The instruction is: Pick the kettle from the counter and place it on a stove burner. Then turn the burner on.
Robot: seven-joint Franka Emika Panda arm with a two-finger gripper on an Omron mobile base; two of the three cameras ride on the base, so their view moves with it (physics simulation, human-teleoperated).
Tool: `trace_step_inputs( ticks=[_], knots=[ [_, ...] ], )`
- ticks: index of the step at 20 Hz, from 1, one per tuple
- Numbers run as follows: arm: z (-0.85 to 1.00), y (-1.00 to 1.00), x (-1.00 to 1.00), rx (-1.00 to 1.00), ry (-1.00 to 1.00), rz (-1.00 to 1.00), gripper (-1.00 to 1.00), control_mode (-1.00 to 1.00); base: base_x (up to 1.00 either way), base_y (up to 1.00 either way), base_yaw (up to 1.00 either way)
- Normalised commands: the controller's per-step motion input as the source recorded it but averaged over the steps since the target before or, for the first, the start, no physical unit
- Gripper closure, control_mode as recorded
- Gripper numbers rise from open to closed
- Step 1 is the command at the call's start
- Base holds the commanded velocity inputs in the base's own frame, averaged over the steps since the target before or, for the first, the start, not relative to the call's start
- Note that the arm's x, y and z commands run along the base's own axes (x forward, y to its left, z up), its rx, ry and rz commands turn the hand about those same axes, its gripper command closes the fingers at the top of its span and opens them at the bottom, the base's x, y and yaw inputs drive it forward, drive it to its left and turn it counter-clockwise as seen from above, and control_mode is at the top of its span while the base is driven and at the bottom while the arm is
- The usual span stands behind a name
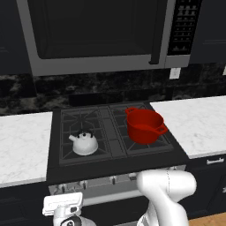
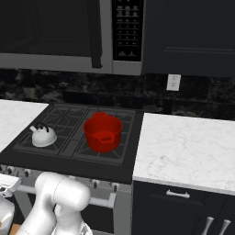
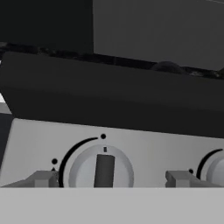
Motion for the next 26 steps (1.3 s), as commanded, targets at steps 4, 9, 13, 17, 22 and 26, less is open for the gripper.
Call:
trace_step_inputs(
  ticks=[4,9,13,17,22,26],
  knots=[
    [0.00,0.00,0.00,0.00,0.00,0.00,1.00,-1.00,0.00,0.00,0.00],
    [0.00,0.00,0.00,0.00,0.00,0.00,1.00,-1.00,0.00,0.00,0.00],
    [0.00,0.00,0.08,-0.05,0.03,0.00,1.00,-1.00,0.00,0.00,0.00],
    [0.00,0.00,0.08,-0.22,0.15,0.00,1.00,-1.00,0.00,0.00,0.00],
    [0.00,0.11,0.16,-0.30,0.21,0.00,1.00,-1.00,0.00,0.00,0.00],
    [0.01,0.13,0.12,-0.31,0.19,0.00,1.00,-1.00,0.00,0.00,0.00]
  ],
)
